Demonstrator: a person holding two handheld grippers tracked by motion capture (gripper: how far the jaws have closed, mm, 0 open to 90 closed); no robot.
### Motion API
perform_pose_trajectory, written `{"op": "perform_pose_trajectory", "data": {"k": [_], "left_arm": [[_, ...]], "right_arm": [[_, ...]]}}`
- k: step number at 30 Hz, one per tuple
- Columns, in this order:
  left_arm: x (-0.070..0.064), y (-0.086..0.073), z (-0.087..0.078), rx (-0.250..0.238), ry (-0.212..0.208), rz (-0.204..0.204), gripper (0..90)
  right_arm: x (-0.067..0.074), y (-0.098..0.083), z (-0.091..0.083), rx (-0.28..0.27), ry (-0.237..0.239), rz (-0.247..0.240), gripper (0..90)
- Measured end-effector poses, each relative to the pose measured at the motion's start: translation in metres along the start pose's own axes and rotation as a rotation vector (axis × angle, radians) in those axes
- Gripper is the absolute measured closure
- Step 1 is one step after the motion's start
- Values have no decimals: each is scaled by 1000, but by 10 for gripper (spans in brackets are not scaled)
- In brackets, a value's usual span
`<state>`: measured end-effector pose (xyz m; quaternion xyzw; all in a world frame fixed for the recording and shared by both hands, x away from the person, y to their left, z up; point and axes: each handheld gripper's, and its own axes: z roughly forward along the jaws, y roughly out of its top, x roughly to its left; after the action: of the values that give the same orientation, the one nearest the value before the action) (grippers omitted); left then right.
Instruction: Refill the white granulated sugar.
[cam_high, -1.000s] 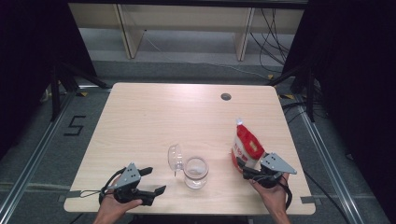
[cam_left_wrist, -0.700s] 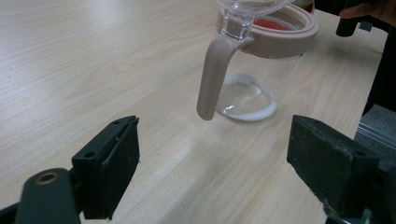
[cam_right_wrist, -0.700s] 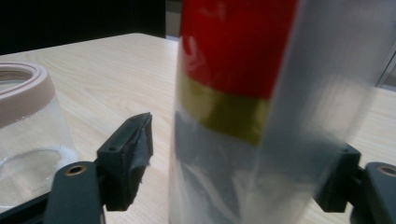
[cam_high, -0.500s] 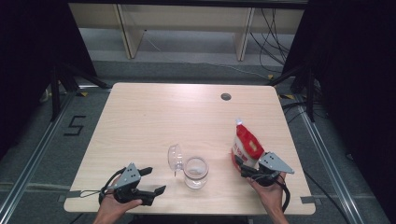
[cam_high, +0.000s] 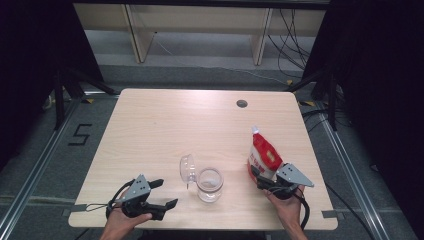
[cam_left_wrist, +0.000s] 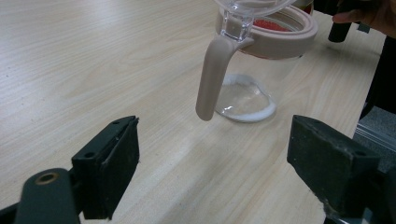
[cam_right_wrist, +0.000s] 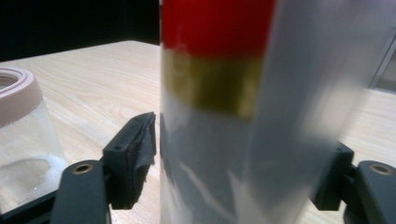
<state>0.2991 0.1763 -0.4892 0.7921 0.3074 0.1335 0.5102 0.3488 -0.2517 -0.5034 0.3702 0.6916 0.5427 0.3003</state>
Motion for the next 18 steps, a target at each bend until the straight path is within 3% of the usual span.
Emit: {"op": "perform_pose_trajectory", "data": {"k": [1,2,3,5,6,11,12,13,14,18], "left_arm": [[-1,0,0,5,11,-21,165],[-1,0,0,5,9,-15,166],[0,0,0,11,9,2,165],[-1,0,1,11,14,-16,166],[0,0,1,4,4,11,166],[0,0,1,8,4,9,166],[0,0,2,3,2,7,166],[0,0,2,3,2,7,166],[0,0,1,4,6,-16,166],[-1,0,2,3,3,-23,166]], "right_arm": [[-1,-2,0,3,-25,4,304],[-3,-3,2,-24,-19,-9,304],[-3,-4,1,3,-19,0,308],[-3,-4,1,0,-15,-2,309],[-3,-4,2,-17,-17,-1,312],[-2,-5,4,-42,-34,-7,327],[-3,-5,5,-34,-4,10,330],[-3,-5,5,-34,-4,10,330],[-5,-5,5,-31,42,-2,333],[-6,-5,7,-59,38,-32,341]]}}
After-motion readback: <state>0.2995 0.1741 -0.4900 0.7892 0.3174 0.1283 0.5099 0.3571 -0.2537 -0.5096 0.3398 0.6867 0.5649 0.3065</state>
